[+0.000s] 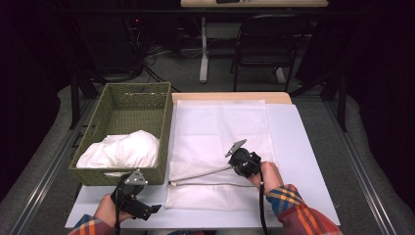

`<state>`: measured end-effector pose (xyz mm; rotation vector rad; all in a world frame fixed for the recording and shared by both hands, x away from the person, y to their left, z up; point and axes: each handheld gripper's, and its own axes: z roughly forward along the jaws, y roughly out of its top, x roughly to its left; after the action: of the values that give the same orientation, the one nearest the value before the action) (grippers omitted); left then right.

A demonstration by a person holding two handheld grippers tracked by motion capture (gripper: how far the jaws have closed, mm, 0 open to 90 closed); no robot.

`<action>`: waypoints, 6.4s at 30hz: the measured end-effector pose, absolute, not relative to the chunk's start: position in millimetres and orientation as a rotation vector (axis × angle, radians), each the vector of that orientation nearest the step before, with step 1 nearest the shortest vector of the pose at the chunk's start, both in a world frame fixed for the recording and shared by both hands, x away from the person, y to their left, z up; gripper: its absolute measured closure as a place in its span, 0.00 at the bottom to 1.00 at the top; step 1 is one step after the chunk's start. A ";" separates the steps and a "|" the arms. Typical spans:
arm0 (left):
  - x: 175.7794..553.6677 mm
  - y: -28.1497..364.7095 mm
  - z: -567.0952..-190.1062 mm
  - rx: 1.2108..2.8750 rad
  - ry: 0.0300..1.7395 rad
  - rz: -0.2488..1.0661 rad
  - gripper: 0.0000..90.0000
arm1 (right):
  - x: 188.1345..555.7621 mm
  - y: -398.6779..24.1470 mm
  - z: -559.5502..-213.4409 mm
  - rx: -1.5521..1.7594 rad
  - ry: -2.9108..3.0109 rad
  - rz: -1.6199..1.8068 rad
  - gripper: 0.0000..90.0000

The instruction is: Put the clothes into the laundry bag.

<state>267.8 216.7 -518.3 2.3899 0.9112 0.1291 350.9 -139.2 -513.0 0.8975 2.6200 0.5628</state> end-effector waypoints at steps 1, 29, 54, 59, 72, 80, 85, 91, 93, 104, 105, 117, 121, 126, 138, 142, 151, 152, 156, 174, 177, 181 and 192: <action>267.1 217.9 -518.6 2.395 0.910 0.128 0.02 | 352.9 -138.1 -520.1 0.882 2.675 0.521 0.98; 264.0 218.5 -519.4 2.399 0.879 0.105 0.02 | 364.9 -121.8 -528.0 0.854 2.797 0.511 0.98; 265.6 215.1 -519.5 2.405 0.849 0.093 0.02 | 353.4 -131.6 -465.3 0.886 2.571 0.730 0.98; 265.6 214.6 -519.6 2.408 0.846 0.094 0.02 | 352.1 -132.4 -458.5 0.880 2.553 0.756 0.98; 265.8 212.9 -519.9 2.410 0.840 0.092 0.02 | 348.4 -132.3 -440.4 0.870 2.501 0.802 0.98; 266.3 211.4 -520.7 2.418 0.834 0.088 0.02 | 345.8 -130.0 -430.8 0.853 2.479 0.824 0.98; 266.4 211.1 -520.7 2.420 0.834 0.083 0.02 | 345.3 -129.7 -426.0 0.856 2.463 0.837 0.98; 266.6 211.0 -520.8 2.423 0.832 0.079 0.02 | 344.0 -129.5 -419.9 0.852 2.440 0.862 0.98; 266.7 210.9 -520.9 2.424 0.831 0.076 0.02 | 342.8 -129.2 -417.9 0.841 2.431 0.871 0.98; 263.7 208.7 -516.7 2.465 0.733 0.083 0.01 | 345.1 -132.5 -418.7 0.860 2.428 0.871 0.98; 263.3 208.6 -515.3 2.476 0.712 0.087 0.01 | 345.7 -132.7 -419.8 0.860 2.431 0.869 0.98; 258.7 216.2 -475.5 2.501 0.544 0.105 0.00 | 347.7 -131.3 -424.2 0.850 2.450 0.858 0.98; 262.4 222.2 -448.5 2.497 0.519 0.159 0.00 | 349.2 -131.2 -426.3 0.848 2.455 0.860 0.98; 274.7 232.2 -426.0 2.517 0.498 0.210 0.00 | 349.3 -131.3 -426.9 0.848 2.457 0.858 0.98; 312.2 252.7 -398.9 2.597 0.498 0.305 0.00 | 349.1 -132.4 -426.2 0.849 2.453 0.855 0.98; 327.0 259.7 -389.3 2.614 0.463 0.353 0.00 | 349.8 -132.5 -426.7 0.847 2.453 0.849 0.98; 366.5 271.8 -384.0 2.691 0.472 0.397 0.00 | 349.7 -133.2 -427.1 0.852 2.454 0.849 0.98; 370.2 272.4 -386.5 2.708 0.469 0.389 0.00 | 349.7 -133.3 -427.0 0.852 2.453 0.848 0.98; 385.7 274.8 -397.1 2.762 0.487 0.370 0.00 | 350.1 -133.5 -427.5 0.857 2.457 0.846 0.98; 429.5 270.9 -455.8 2.861 0.549 0.120 0.00 | 351.1 -133.0 -429.8 0.859 2.468 0.837 0.98; 435.7 269.4 -466.9 2.863 0.582 0.050 0.00 | 350.7 -132.0 -430.6 0.859 2.474 0.834 0.98; 438.2 266.2 -475.9 2.886 0.599 -0.010 0.00 | 350.5 -131.4 -430.9 0.859 2.473 0.834 0.98; 433.0 266.2 -478.4 2.857 0.598 0.030 0.51 | 349.9 -130.2 -430.4 0.853 2.472 0.832 0.98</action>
<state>433.0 266.2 -478.4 2.8569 0.5982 0.0300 349.9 -130.2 -430.4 0.8529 2.4723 0.8321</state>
